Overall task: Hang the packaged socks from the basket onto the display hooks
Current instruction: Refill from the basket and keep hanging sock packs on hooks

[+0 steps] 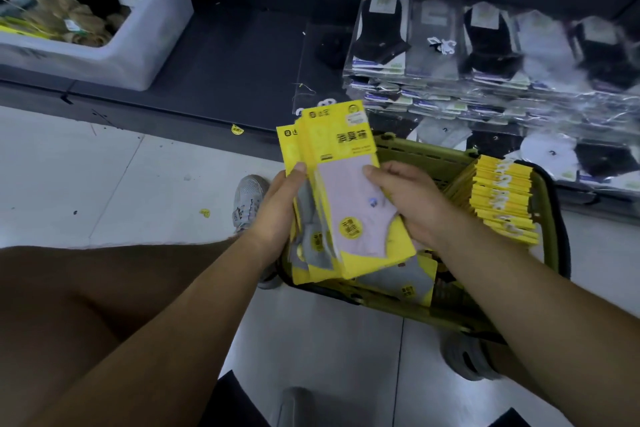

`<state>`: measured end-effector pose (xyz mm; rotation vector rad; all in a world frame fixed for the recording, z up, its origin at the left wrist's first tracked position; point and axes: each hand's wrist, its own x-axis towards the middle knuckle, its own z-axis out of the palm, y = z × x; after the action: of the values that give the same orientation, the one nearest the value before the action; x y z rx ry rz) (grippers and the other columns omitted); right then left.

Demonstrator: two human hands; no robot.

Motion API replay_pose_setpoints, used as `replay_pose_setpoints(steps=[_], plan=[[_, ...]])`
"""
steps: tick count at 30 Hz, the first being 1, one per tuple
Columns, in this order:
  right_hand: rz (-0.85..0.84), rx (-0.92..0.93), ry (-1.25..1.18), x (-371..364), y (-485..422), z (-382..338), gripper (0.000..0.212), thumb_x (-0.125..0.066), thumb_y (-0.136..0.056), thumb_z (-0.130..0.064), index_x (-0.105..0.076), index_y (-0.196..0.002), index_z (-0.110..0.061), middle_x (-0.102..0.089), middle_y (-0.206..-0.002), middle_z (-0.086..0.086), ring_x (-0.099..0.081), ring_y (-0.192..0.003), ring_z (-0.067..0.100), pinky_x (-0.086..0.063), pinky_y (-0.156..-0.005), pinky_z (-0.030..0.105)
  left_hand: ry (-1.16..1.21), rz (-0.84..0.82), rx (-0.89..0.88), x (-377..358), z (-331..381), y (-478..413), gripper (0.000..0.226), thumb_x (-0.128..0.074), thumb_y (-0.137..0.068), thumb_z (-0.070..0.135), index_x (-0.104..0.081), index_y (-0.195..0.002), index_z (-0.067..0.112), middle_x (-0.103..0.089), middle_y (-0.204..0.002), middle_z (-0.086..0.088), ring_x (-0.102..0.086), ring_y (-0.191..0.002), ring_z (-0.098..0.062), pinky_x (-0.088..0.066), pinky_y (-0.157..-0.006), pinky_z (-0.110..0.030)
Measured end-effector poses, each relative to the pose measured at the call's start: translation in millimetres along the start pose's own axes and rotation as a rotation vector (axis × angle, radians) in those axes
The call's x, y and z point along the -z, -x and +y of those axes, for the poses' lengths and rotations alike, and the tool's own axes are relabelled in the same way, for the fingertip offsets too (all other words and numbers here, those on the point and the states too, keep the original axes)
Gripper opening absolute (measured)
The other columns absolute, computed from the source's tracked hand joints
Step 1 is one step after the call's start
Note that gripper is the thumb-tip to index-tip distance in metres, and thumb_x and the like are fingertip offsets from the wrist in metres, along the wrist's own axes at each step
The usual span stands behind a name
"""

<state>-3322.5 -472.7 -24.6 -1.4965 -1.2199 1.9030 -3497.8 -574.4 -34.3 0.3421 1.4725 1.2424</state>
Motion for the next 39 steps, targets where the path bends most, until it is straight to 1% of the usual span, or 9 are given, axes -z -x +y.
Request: replay_pose_setpoints(steps=[5, 8, 11, 15, 22, 29, 32, 35, 39], plan=[[-0.033, 0.231, 0.398, -20.3, -0.9, 15.7, 0.031, -0.069, -0.094, -0.038, -0.071, -0.084, -0.009, -0.069, -0.077, 0.008, -0.064, -0.072, 0.024, -0.051, -0.063, 0.036, -0.104, -0.029, -0.095, -1.7, -3.1, 0.0, 0.019, -0.065, -0.105, 0.021, -0.071, -0.122, 0.019, -0.08, -0.119, -0.003, -0.077, -0.109, -0.028, -0.064, -0.089, -0.043], [0.029, 0.244, 0.578, 0.2, -20.1, 28.3, 0.026, -0.064, -0.096, -0.04, -0.069, -0.078, -0.023, -0.063, -0.067, -0.013, -0.064, -0.071, 0.015, -0.049, -0.063, 0.03, -0.094, -0.006, -0.036, 11.6, 3.1, 3.4, 0.025, -0.064, -0.105, 0.016, -0.069, -0.129, 0.016, -0.077, -0.126, -0.01, -0.073, -0.117, -0.038, -0.056, -0.103, -0.061], [0.038, 0.244, 0.876, 31.1, -45.3, 54.1, 0.012, -0.061, -0.099, -0.028, -0.072, -0.099, -0.023, -0.07, -0.099, -0.007, -0.065, -0.102, 0.02, -0.044, -0.075, 0.021, -0.06, 0.038, 0.044, 25.1, 7.2, 3.2, 0.031, -0.067, -0.103, 0.022, -0.066, -0.134, 0.017, -0.077, -0.126, -0.011, -0.072, -0.117, -0.042, -0.053, -0.104, -0.067], [-0.034, 0.158, 1.304, 57.7, -73.6, 77.5, 0.05, -0.057, -0.1, -0.042, -0.055, -0.143, -0.016, -0.057, -0.145, 0.007, -0.042, -0.135, 0.034, -0.036, -0.107, 0.037, -0.074, 0.053, 0.058, 31.9, 5.0, 0.5, 0.032, -0.068, -0.103, 0.023, -0.065, -0.134, 0.015, -0.077, -0.125, -0.013, -0.072, -0.116, -0.043, -0.053, -0.103, -0.068], [0.11, 0.332, 1.497, 51.3, -81.4, 89.0, 0.042, -0.062, -0.095, -0.045, -0.063, -0.131, -0.023, -0.069, -0.125, 0.004, -0.055, -0.12, 0.03, -0.036, -0.096, 0.039, -0.089, 0.068, 0.053, 31.8, 1.8, -5.5, 0.036, -0.069, -0.102, 0.023, -0.063, -0.136, 0.012, -0.076, -0.127, -0.014, -0.072, -0.116, -0.043, -0.053, -0.103, -0.068], [-0.094, 0.179, 1.181, 56.3, -84.0, 78.8, 0.033, -0.068, -0.095, -0.037, -0.069, -0.122, -0.018, -0.064, -0.127, 0.008, -0.057, -0.119, 0.029, -0.045, -0.095, 0.037, -0.084, 0.073, 0.051, 31.7, 1.2, -7.5, 0.037, -0.07, -0.102, 0.023, -0.063, -0.137, 0.015, -0.076, -0.127, -0.012, -0.072, -0.117, -0.042, -0.053, -0.103, -0.067], [-0.064, 0.222, 0.94, 61.2, -79.1, 52.1, 0.007, -0.065, -0.097, -0.026, -0.066, -0.102, -0.022, -0.067, -0.105, 0.001, -0.06, -0.1, 0.021, -0.041, -0.077, 0.029, -0.078, 0.066, 0.042, 30.4, 2.1, -5.3, 0.033, -0.068, -0.103, 0.022, -0.065, -0.135, 0.015, -0.076, -0.127, -0.013, -0.072, -0.117, -0.043, -0.053, -0.104, -0.067], [0.012, 0.218, 0.682, 62.2, -67.2, 13.7, 0.01, -0.067, -0.097, -0.023, -0.063, -0.087, -0.023, -0.067, -0.083, -0.005, -0.061, -0.079, 0.016, -0.042, -0.063, 0.027, -0.085, 0.037, 0.024, 25.8, 6.5, -1.4, 0.031, -0.066, -0.104, 0.022, -0.066, -0.135, 0.017, -0.076, -0.128, -0.012, -0.072, -0.118, -0.042, -0.052, -0.105, -0.067], [-0.015, 0.182, 0.202, 51.1, -43.7, -28.8, 0.012, -0.068, -0.093, -0.009, -0.071, -0.095, -0.021, -0.078, -0.093, 0.001, -0.073, -0.088, 0.021, -0.056, -0.081, 0.035, -0.115, -0.004, -0.046, 16.2, 14.3, 4.1, 0.036, -0.062, -0.106, 0.019, -0.06, -0.141, 0.012, -0.072, -0.135, -0.015, -0.068, -0.124, -0.042, -0.05, -0.108, -0.065]])
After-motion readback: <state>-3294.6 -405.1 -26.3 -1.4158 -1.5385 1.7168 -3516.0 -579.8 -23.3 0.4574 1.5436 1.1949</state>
